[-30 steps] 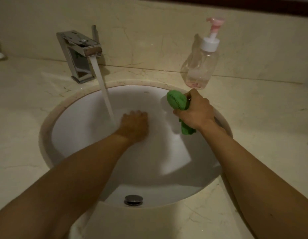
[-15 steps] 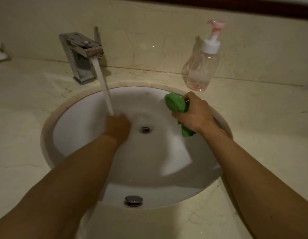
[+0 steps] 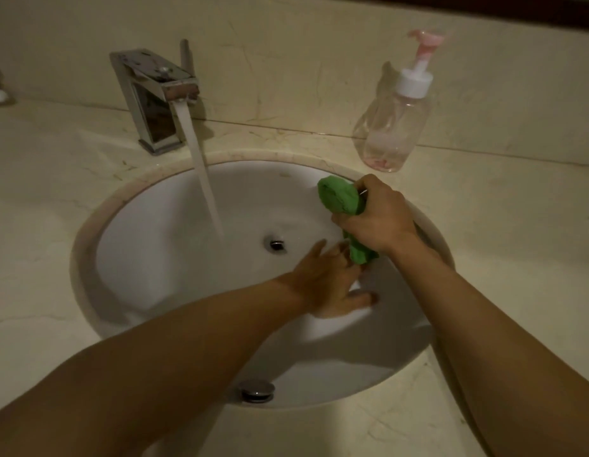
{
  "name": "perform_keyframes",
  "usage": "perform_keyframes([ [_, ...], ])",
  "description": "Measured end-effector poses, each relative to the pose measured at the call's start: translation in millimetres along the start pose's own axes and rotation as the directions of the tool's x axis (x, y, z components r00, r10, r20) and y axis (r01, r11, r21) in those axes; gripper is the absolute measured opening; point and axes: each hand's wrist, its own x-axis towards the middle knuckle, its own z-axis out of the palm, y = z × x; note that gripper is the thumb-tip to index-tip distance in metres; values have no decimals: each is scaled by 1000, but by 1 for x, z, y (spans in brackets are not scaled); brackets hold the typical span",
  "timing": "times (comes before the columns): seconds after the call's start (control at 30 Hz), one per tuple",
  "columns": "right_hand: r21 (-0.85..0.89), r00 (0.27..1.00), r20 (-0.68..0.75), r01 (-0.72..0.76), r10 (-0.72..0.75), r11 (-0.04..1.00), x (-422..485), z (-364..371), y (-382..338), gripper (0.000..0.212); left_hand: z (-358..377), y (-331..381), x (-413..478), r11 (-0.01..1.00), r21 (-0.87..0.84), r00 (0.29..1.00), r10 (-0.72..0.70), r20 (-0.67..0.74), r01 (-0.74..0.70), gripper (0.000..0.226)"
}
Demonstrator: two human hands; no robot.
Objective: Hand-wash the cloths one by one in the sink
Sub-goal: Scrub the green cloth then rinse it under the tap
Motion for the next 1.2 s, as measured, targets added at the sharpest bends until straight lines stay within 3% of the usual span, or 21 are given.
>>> perform_keyframes([
  [0.03, -6, 1000, -1, 3, -3, 1000, 0, 0, 0, 41, 1, -4, 0, 1000, 28, 1000, -8, -6, 9, 69],
  [0.1, 4, 1000, -1, -9, 9, 1000, -1, 0, 0, 41, -5, -30, -9, 979, 74, 981, -187, -52, 191, 60],
  [0.2, 23, 1000, 1, -31, 31, 999, 0, 0, -1, 41, -20, -91, -40, 806, 236, 834, -550, -40, 542, 57],
  [0.3, 12, 999, 18, -37, 37, 999, -1, 0, -1, 41, -36, -117, -64, 667, 237, 697, -713, -75, 707, 34],
  [0.4, 10, 999, 14, -40, 40, 999, -1, 0, -2, 41, -47, -108, -55, 680, 219, 707, -703, -72, 699, 34],
  [0.5, -3, 999, 10, -45, 45, 999, -1, 0, -2, 42, -41, -88, -38, 773, 132, 783, -617, -74, 621, 55],
  [0.63, -6, 999, 12, -34, 34, 999, -1, -1, -2, 43, -25, -45, -17, 958, 43, 959, -282, -13, 282, 79],
  [0.77, -12, 1000, 18, -21, 21, 1000, 0, -2, -1, 43, -5, -9, -2, 999, -45, 997, -27, 68, 30, 86],
  [0.87, -4, 1000, 15, -20, 20, 1000, 0, -1, -1, 43, 1, -33, -6, 991, 54, 984, -125, 130, 119, 81],
  [1.03, 9, 999, 21, -37, 37, 999, -1, -1, -2, 43, -19, -132, -60, 820, 268, 858, -511, -54, 506, 53],
  [1.13, 10, 999, 31, -40, 39, 999, -2, -2, -4, 45, -31, -142, -69, 760, 111, 766, -643, -21, 641, 41],
  [1.2, 7, 999, 31, -43, 42, 999, -2, -2, -4, 46, -38, -119, -54, 780, 137, 789, -613, -32, 611, 39],
])
